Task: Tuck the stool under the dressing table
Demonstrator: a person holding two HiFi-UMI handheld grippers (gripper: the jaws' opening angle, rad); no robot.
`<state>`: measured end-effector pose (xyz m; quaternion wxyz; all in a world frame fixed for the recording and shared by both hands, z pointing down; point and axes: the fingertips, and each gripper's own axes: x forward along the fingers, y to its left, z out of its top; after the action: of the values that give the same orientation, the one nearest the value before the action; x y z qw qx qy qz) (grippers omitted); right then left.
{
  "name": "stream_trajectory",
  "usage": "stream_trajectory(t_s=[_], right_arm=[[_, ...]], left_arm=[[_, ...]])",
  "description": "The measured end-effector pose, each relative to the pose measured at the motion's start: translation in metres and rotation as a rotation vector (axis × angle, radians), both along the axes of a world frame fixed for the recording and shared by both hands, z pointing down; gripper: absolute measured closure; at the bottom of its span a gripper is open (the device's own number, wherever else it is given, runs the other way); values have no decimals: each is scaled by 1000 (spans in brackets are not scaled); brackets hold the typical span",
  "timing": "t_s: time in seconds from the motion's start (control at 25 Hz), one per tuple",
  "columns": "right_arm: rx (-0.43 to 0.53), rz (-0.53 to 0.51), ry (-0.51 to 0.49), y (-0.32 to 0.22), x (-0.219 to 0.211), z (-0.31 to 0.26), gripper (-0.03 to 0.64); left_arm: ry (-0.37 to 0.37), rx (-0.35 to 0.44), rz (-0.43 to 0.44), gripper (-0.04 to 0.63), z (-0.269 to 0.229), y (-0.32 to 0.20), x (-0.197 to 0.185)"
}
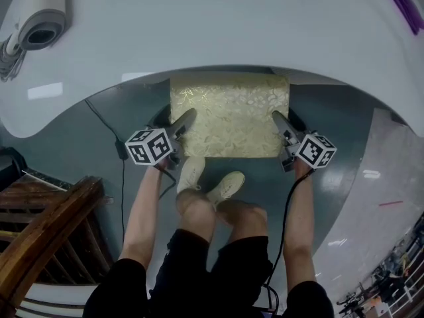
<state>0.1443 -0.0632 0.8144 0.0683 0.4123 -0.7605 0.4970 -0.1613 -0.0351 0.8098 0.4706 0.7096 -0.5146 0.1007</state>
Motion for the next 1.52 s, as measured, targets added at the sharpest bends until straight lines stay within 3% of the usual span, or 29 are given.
stream_trajectory(t_s=[0.12, 0.52, 0.72, 0.92, 1.04, 1.52], right_arm=[[16, 14, 70, 7, 6, -10, 272], [112, 31, 248, 33, 16, -99, 274], [203, 46, 353, 40, 12, -170, 373], [300, 3, 483, 47, -7, -247, 409], [348, 11, 498, 51, -20, -297, 431], [519, 114, 496, 76, -43, -478, 553]], left_arm=[[-29, 15, -1, 251, -16, 2, -3], [-132, 83, 81, 367, -105, 13, 5], [-175, 159, 145, 407, -176, 15, 23], [-199, 226, 195, 459, -253, 22, 32], [-215, 287, 217, 509, -301, 23, 37], [-274, 460, 189, 589, -468, 25, 25]])
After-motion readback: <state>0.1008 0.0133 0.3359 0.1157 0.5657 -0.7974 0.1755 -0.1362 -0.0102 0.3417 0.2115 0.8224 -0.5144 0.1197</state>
